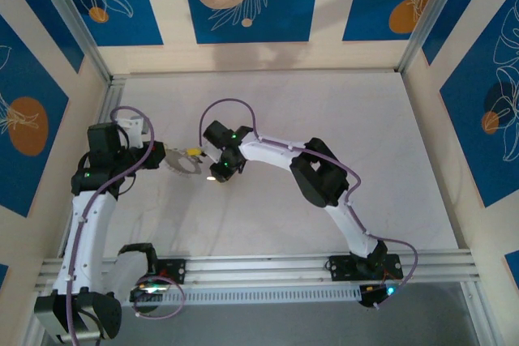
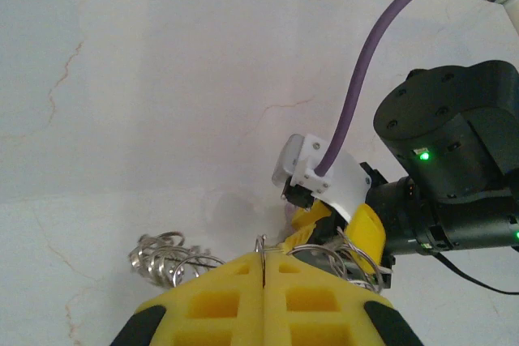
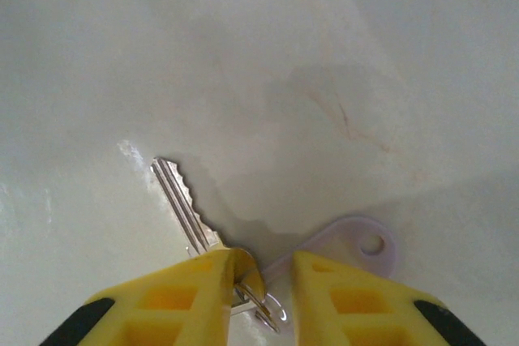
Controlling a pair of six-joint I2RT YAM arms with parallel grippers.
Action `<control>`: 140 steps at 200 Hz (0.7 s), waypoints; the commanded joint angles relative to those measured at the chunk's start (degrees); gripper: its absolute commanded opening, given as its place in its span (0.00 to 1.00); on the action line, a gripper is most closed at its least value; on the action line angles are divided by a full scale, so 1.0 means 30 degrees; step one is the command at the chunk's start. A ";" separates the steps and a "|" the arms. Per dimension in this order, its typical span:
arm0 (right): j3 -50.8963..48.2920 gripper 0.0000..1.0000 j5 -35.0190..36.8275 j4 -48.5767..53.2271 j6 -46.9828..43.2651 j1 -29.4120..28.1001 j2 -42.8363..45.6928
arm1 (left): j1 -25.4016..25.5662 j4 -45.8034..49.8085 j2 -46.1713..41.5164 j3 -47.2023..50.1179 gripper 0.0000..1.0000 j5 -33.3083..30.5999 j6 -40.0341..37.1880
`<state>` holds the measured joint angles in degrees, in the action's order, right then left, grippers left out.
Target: Put the keys on the keyring
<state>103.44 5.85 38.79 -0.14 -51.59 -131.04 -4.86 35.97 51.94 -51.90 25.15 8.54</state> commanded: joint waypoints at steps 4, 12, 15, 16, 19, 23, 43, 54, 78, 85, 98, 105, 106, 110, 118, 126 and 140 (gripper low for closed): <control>-0.1207 0.27 -0.0831 0.0689 0.0297 -0.0088 0.0355 | -0.0250 -0.0678 0.0016 -0.0454 0.00 0.0641 0.0114; -0.1586 0.29 -0.1057 0.0583 0.0253 -0.0082 0.0537 | -0.0254 -0.0679 0.0018 -0.0476 0.00 0.0641 0.0102; -0.1708 0.29 -0.1123 0.0578 0.0231 -0.0061 0.0594 | -0.0261 -0.0676 0.0006 -0.0475 0.00 0.0641 0.0098; -0.1746 0.29 -0.1141 0.0578 0.0227 -0.0074 0.0604 | -0.0258 -0.0678 0.0018 -0.0479 0.00 0.0641 0.0091; -0.1852 0.30 -0.1203 0.0578 0.0235 -0.0086 0.0661 | -0.0254 -0.0705 0.0024 -0.0483 0.00 0.0656 0.0111; -0.1993 0.30 -0.1282 0.0574 0.0184 -0.0062 0.0722 | -0.0254 -0.0705 0.0057 -0.0483 0.00 0.0670 0.0081; -0.2862 0.31 -0.1605 0.0243 0.0248 0.0091 0.1087 | -0.0241 -0.0797 0.0088 -0.0465 0.00 0.0781 0.0142; -0.3322 0.28 -0.1757 -0.0036 0.0278 0.0169 0.1336 | -0.0238 -0.0818 0.0098 -0.0454 0.00 0.0817 0.0194; -0.3912 0.26 -0.2123 -0.0351 0.0252 0.0233 0.1692 | -0.0243 -0.0742 0.0107 -0.0527 0.00 0.0817 0.0163; -0.4033 0.26 -0.2372 -0.0458 0.0287 0.0278 0.1791 | -0.0237 -0.0753 0.0117 -0.0541 0.00 0.0817 0.0158; -0.4404 0.27 -0.2930 -0.0725 0.0448 0.0374 0.2030 | -0.0254 -0.0709 0.0115 -0.0555 0.00 0.0861 0.0198; -0.4578 0.27 -0.3237 -0.0820 0.0517 0.0434 0.2141 | -0.0253 -0.0679 0.0115 -0.0563 0.00 0.0860 0.0179; -0.4602 0.27 -0.3281 -0.0839 0.0546 0.0437 0.2154 | -0.0253 -0.0679 0.0116 -0.0567 0.00 0.0868 0.0191; -0.4698 0.28 -0.3462 -0.0893 0.0599 0.0464 0.2231 | -0.0232 -0.0680 0.0117 -0.0571 0.00 0.0875 0.0201; -0.4904 0.28 -0.3819 -0.0996 0.0661 0.0544 0.2349 | -0.0254 -0.0636 0.0115 -0.0571 0.00 0.0861 0.0172; -0.5099 0.30 -0.4144 -0.1056 0.0738 0.0603 0.2446 | -0.0245 -0.0621 0.0090 -0.0571 0.00 0.0894 0.0169; -0.5531 0.33 -0.4609 -0.1236 0.0826 0.0689 0.2677 | -0.0254 -0.0621 0.0132 -0.0571 0.00 0.1014 0.0158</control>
<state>90.15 -3.53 32.64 0.97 -49.93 -123.96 -4.86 35.51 52.34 -51.90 25.65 8.69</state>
